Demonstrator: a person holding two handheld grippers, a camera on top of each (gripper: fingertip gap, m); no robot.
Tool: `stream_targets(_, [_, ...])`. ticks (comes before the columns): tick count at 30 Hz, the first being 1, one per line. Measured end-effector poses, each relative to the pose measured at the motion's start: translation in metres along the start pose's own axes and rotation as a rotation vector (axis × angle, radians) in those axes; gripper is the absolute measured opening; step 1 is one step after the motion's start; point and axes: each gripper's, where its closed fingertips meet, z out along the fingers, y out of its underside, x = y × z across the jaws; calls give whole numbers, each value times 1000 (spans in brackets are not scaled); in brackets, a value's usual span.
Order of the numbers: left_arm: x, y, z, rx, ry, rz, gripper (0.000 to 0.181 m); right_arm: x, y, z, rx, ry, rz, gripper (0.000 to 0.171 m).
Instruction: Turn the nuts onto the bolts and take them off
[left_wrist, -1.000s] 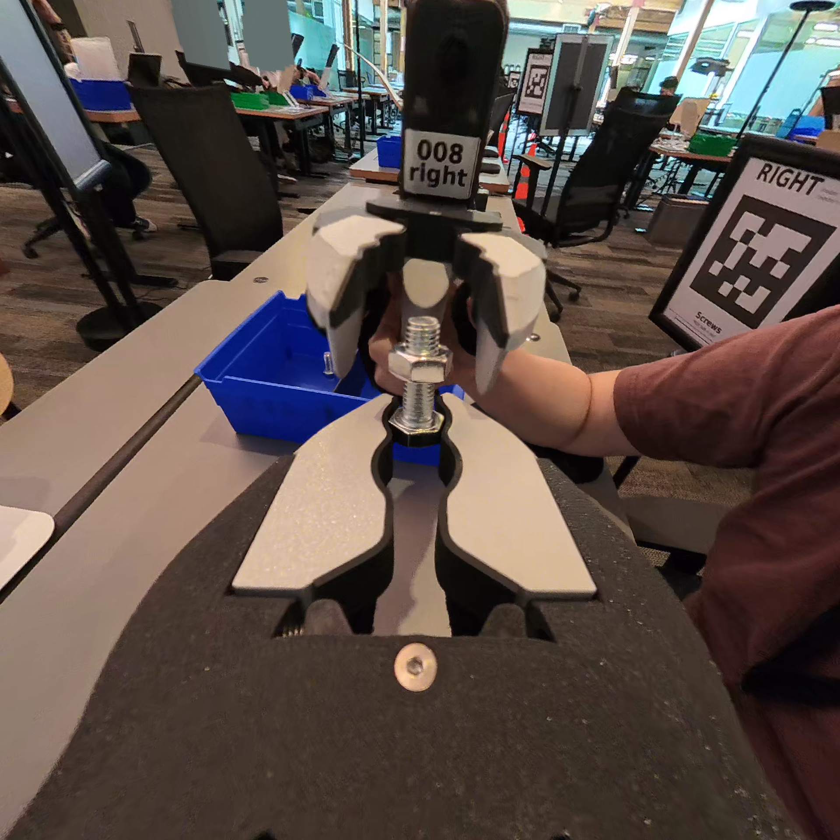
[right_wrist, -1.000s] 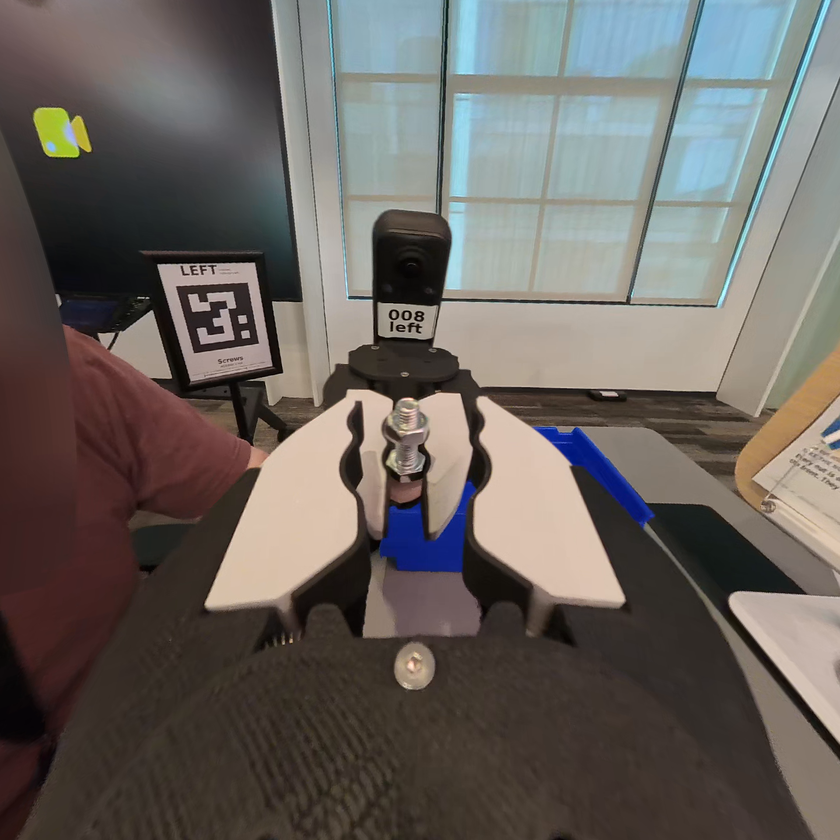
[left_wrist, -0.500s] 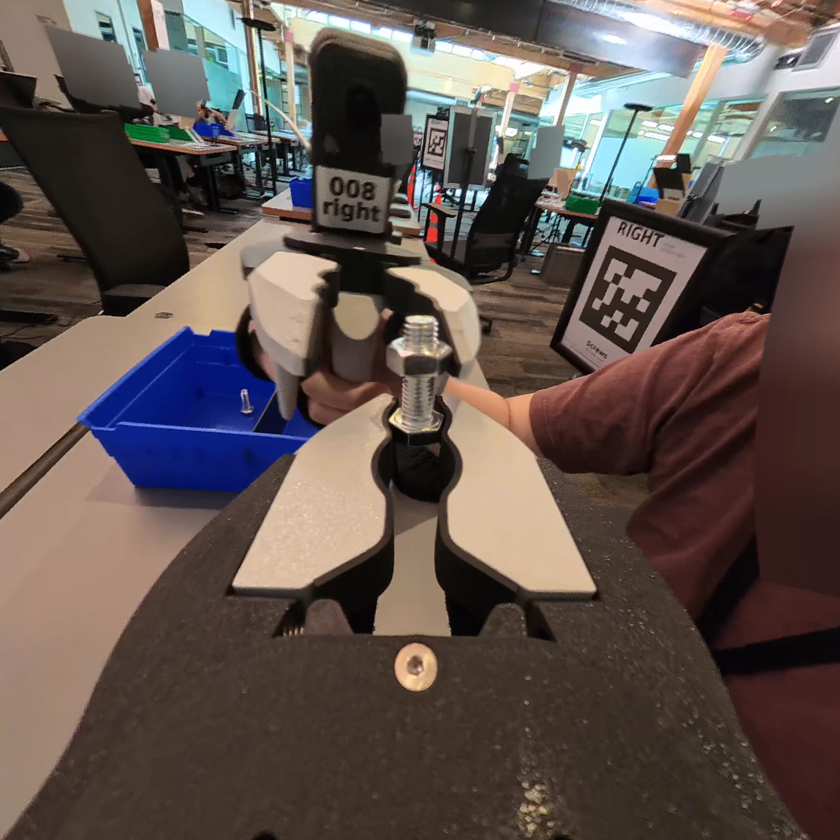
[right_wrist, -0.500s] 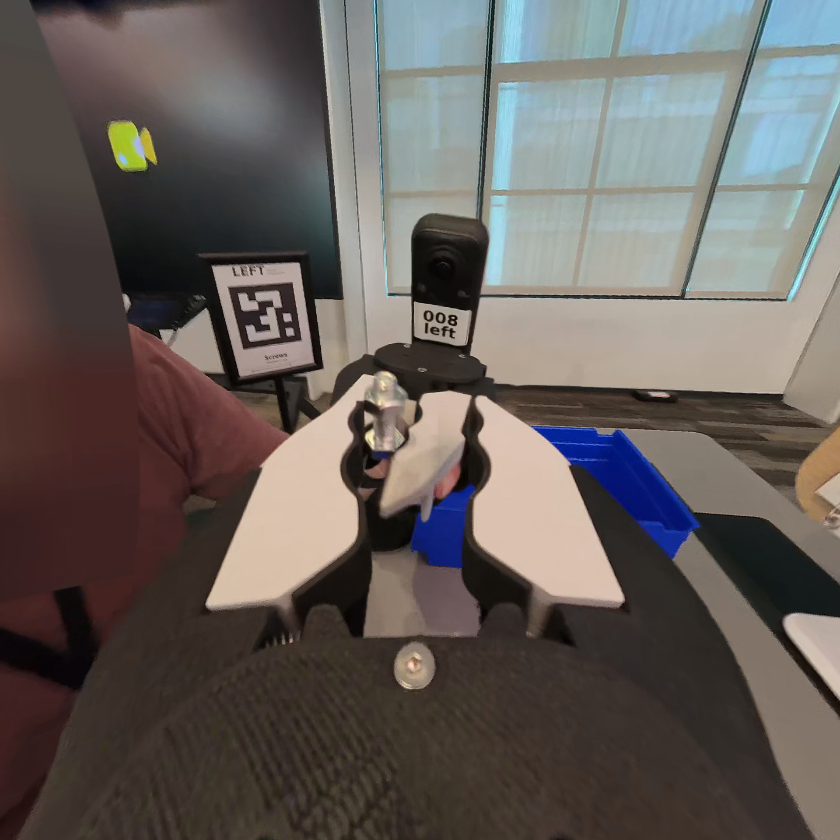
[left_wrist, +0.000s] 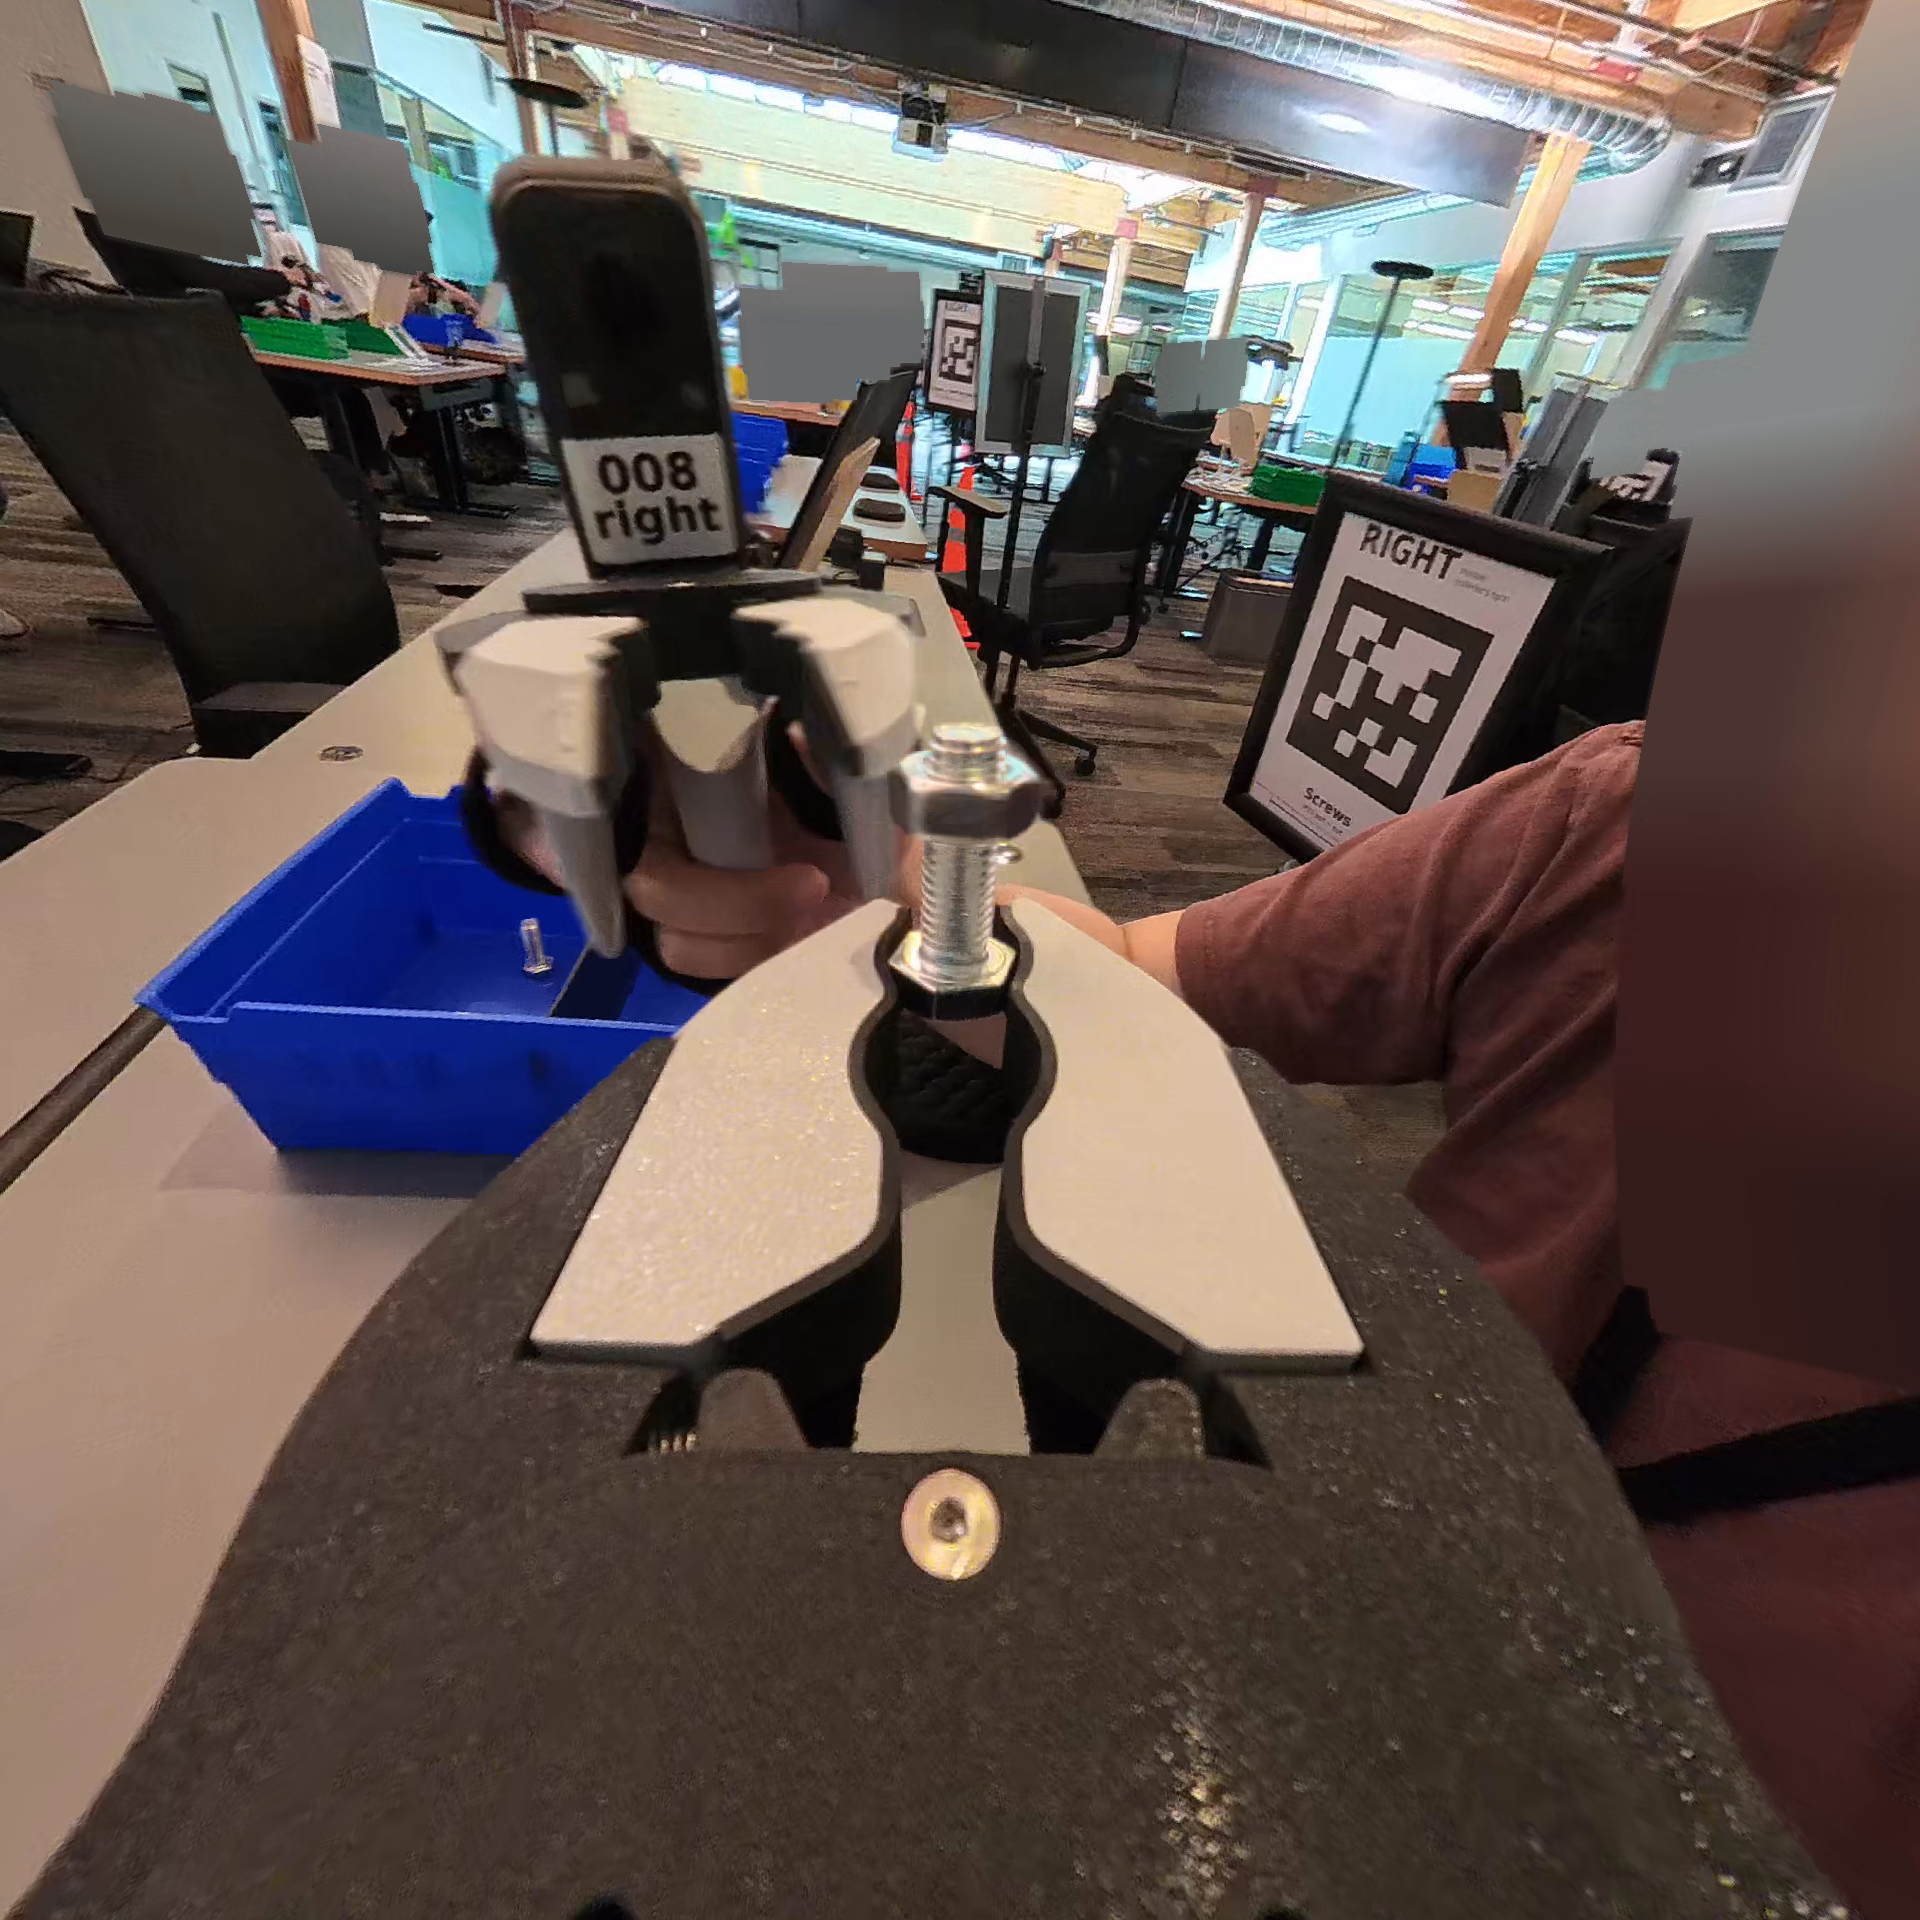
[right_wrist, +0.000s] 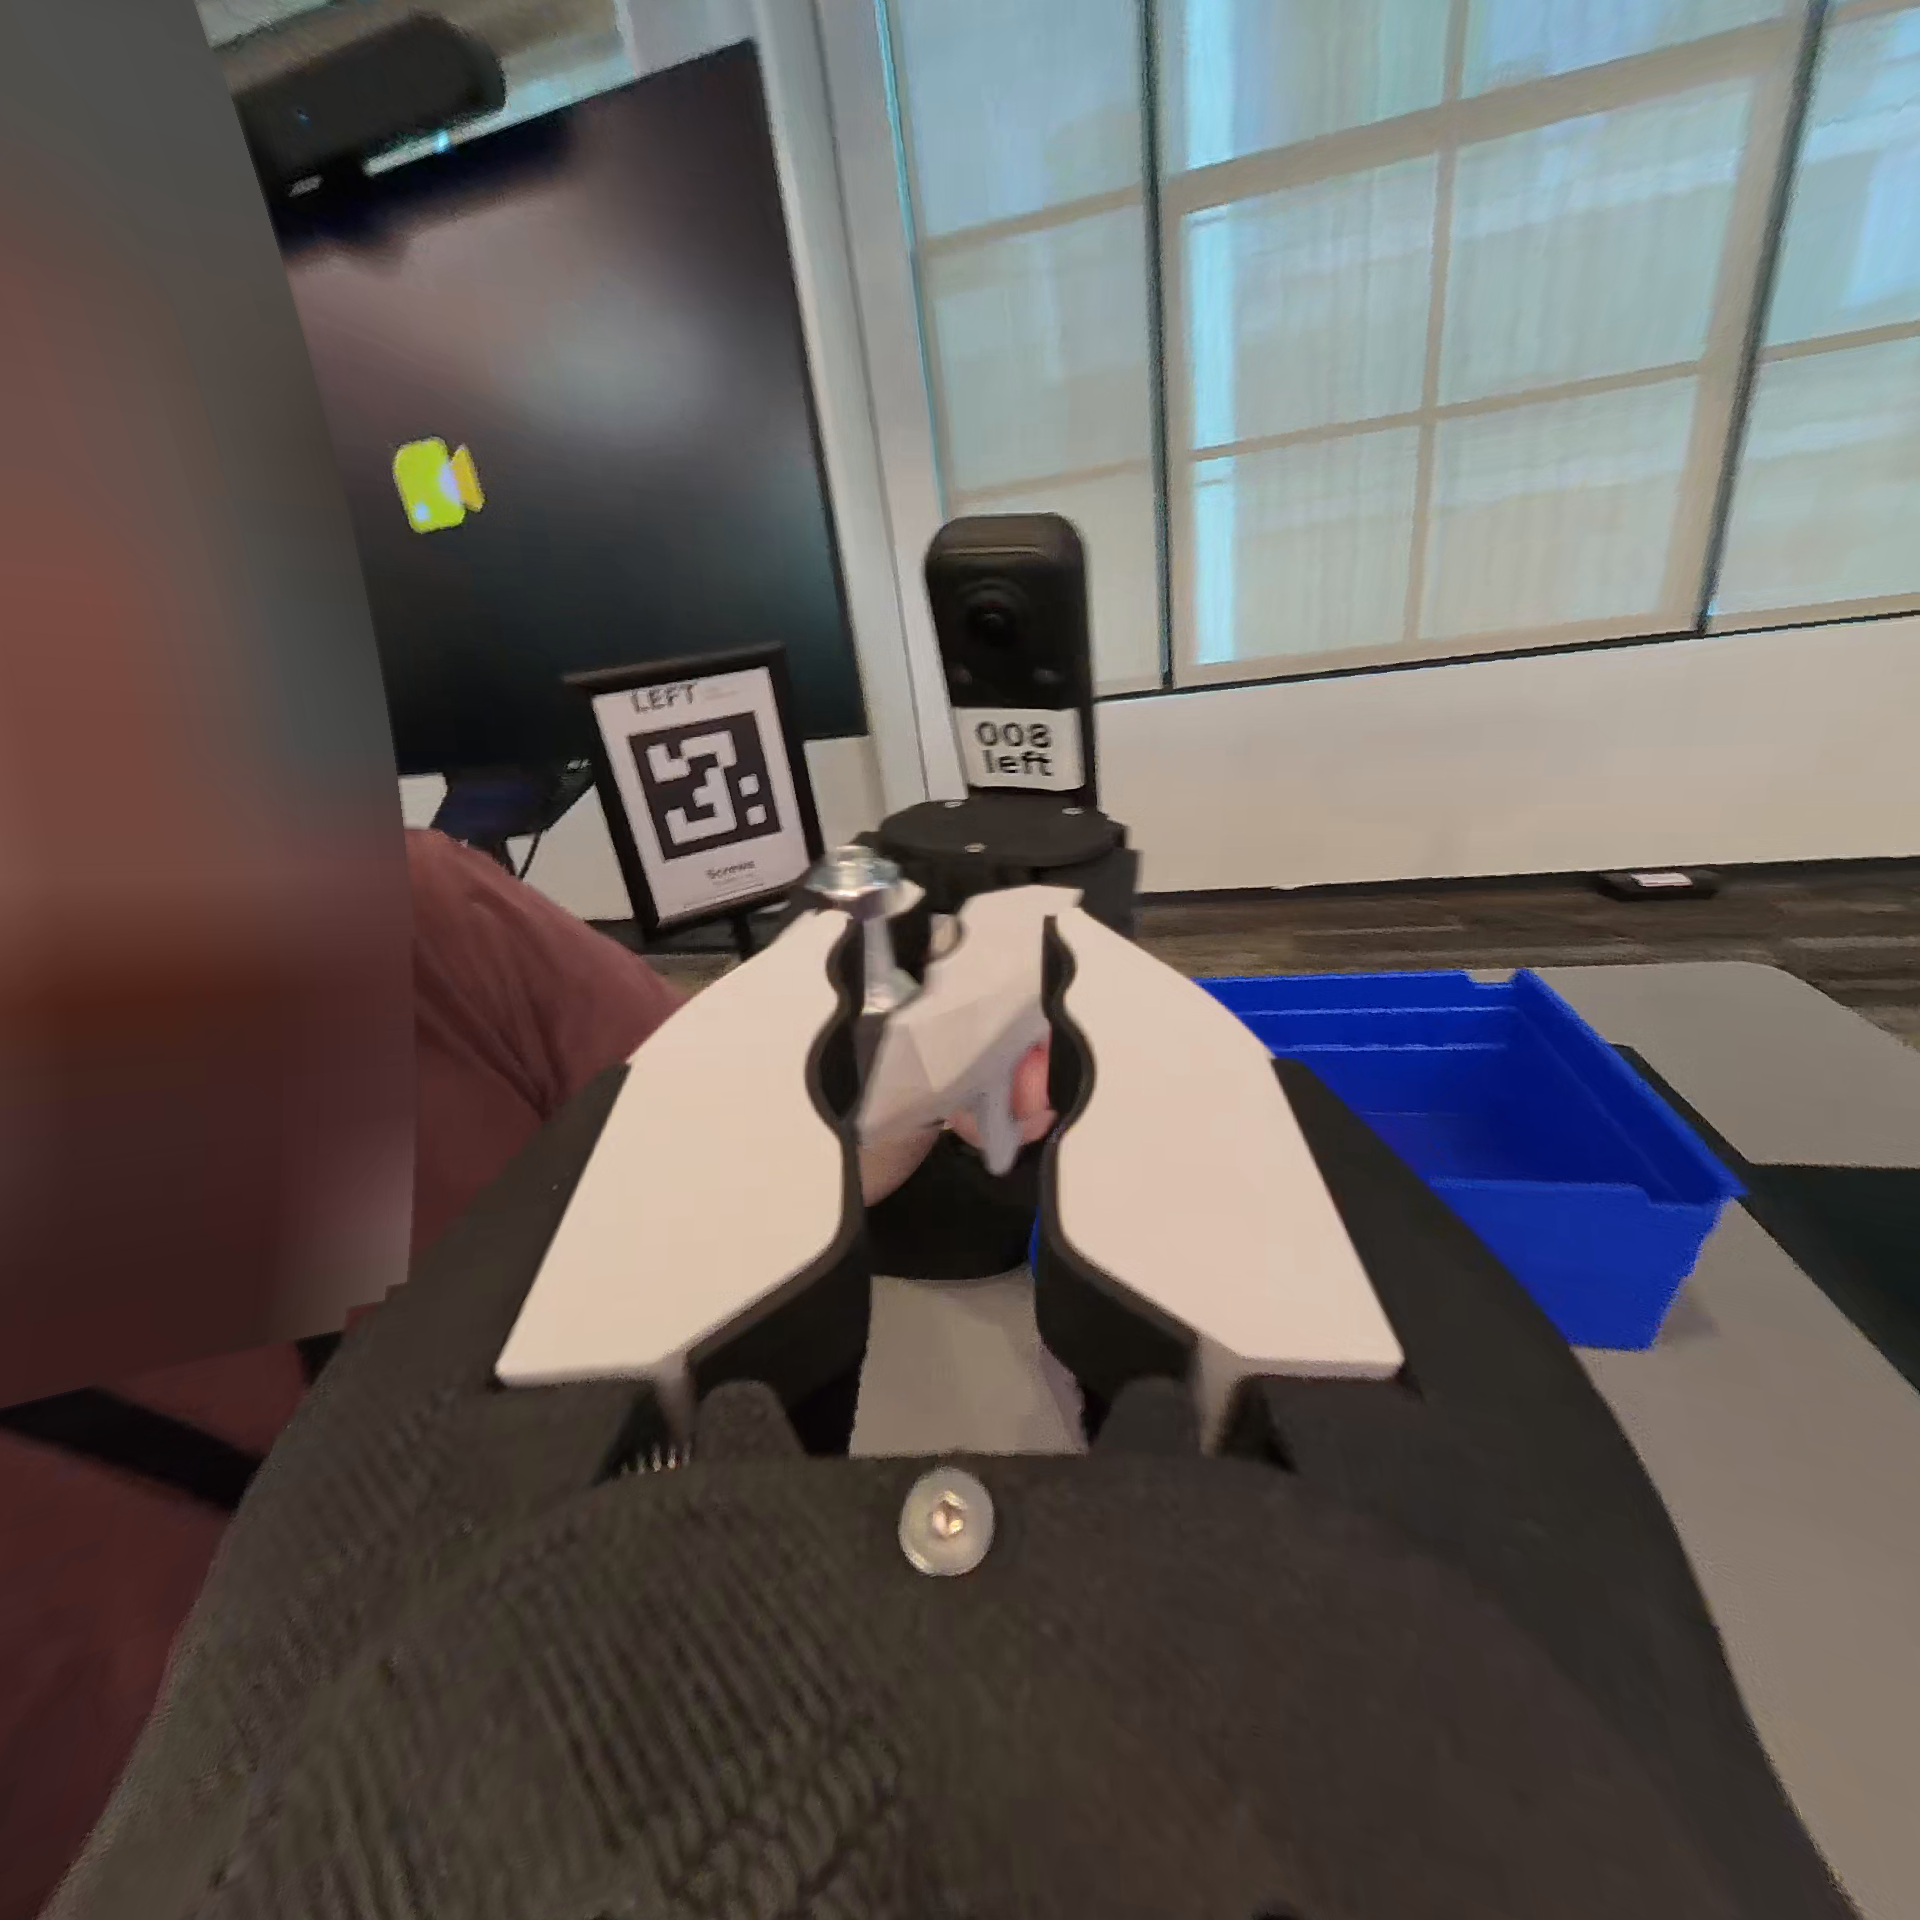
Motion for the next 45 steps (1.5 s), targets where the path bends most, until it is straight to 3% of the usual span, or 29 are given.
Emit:
stream_targets(5, [-5, 6, 5, -27, -25, 18, 15, -26, 9, 23, -65, -32, -108, 36])
stream_targets(7, [-1, 6, 5, -24, -9, 26, 15, -15, 8, 13, -64, -9, -95, 41])
stream_targets(10, [0, 0, 1, -4, -9, 23, 15, 1, -4, -5, 14, 5, 6, 29])
stream_targets(16, [-3, 4, 3, -23, -27, 36, 14, -27, 6, 21, -55, -36, -98, 35])
stream_targets(19, [-1, 3, 5, -20, -24, 44, 14, -14, 0, 10, -17, -22, -54, 37])
stream_targets(20, [-2, 1, 3, -6, -35, 40, 14, -6, -2, 2, -1, -6, -26, 27])
stream_targets(22, [2, -2, 0, 3, -2, 29, 15, 3, -8, -8, 30, 12, 6, 27])
stream_targets(28, [-1, 2, 3, -23, -23, 48, 14, -35, -2, 19, -35, -45, -126, 37])
stream_targets(32, [2, 3, 6, -24, -19, 57, 14, -17, -4, 9, -19, 5, -83, 39])
stream_targets(34, [1, 0, 3, -8, -27, 53, 14, -10, -9, 2, 15, 12, -45, 28])
stream_targets(40, [2, 1, 4, -18, -25, 60, 14, -31, -6, 15, -20, -29, -117, 33])
stream_targets(45, [3, 0, 5, -12, -24, 60, 15, -16, -8, 5, -8, 13, -87, 29])
